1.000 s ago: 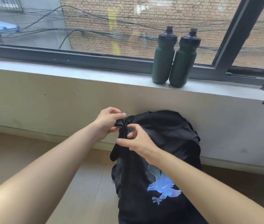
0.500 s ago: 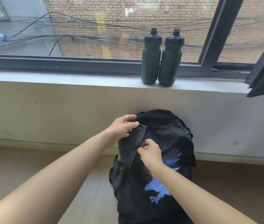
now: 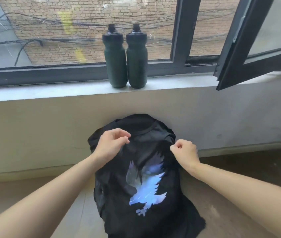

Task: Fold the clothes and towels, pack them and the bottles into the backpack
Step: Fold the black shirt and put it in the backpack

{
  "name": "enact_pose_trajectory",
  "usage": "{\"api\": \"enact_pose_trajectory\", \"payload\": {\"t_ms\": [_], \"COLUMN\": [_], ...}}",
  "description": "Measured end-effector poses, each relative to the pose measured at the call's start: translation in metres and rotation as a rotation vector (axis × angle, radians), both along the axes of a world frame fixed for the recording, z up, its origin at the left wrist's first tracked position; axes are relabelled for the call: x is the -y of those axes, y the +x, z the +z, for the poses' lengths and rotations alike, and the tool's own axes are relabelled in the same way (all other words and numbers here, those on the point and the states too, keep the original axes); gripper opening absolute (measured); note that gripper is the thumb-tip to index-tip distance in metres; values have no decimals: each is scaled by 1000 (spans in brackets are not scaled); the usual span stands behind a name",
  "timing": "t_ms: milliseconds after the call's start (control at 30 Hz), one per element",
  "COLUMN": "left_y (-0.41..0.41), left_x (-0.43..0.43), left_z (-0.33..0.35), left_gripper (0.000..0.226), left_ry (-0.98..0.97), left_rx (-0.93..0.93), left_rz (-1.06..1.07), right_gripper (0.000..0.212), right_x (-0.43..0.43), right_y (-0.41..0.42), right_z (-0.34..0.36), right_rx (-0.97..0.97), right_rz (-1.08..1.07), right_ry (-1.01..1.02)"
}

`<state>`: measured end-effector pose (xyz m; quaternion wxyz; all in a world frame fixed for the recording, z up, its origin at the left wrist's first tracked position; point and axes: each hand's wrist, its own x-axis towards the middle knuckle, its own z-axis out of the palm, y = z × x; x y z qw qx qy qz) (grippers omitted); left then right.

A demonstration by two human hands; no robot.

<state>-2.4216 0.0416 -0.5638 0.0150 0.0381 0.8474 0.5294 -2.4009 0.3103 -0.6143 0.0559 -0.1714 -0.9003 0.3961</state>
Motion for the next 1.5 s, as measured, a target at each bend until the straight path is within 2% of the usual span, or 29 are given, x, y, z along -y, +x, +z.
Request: {"api": "enact_pose_trajectory", "payload": {"t_ms": [100, 133, 200, 300, 367, 433, 533, 667, 767, 867, 1000, 1100, 1200, 1267, 1333, 1367, 1433, 1500], "left_y": [1, 0, -4, -13, -19, -26, -34, -38, -40, -39, -40, -40, -44, -47, -50, -50, -51, -52], "left_x": [-48, -63, -89, -118, -130, -134, -126, -111, -110, -119, -123, -123, -127, -132, -137, -140, -143, -143], "left_z": [-11, -14, -19, -29, -39, -50, -65, -82, -87, -82, -79, -74, -67, -62, -55, -49, -40, -39], "left_gripper": [18, 23, 37, 56, 59, 56, 55, 51, 44, 32, 20, 23, 29, 35, 32, 27, 31, 34], "left_ry": [-387, -500, -700, -882, -950, -1005, -1033, -1111, -1094, -1007, -945, -844, -649, -446, -156, -33, 93, 176], "left_rx": [-189, -263, -367, -416, -428, -445, -421, -436, -448, -360, -277, -204, -99, 24, 149, 223, 367, 435], "left_rz": [-223, -296, -429, -519, -532, -535, -525, -521, -483, -446, -436, -435, -390, -313, -208, -174, -123, -87], "right_gripper": [29, 29, 47, 64, 69, 68, 40, 14, 14, 14, 8, 16, 20, 26, 26, 22, 16, 20], "right_x": [-41, -49, -59, -65, -66, -66, -71, -75, -79, -88, -98, -97, -88, -77, -59, -48, -32, -24], "right_y": [-18, -21, -22, -28, -36, -41, -51, -58, -62, -62, -60, -61, -62, -60, -50, -42, -23, -8], "right_z": [-28, -40, -65, -103, -120, -117, -113, -112, -104, -90, -68, -56, -44, -37, -32, -33, -44, -64], "right_rx": [155, 238, 397, 499, 504, 495, 424, 413, 363, 184, 55, -47, -200, -317, -435, -492, -552, -504], "right_rz": [-205, -218, -214, -195, -184, -169, -174, -288, -307, -340, -243, -119, -39, -24, 54, 139, 355, 588], "right_ry": [-353, -505, -736, -950, -1064, -1162, -1286, -1455, -1461, -1499, -1600, -1474, -1203, -882, -545, -399, -144, 81]}}
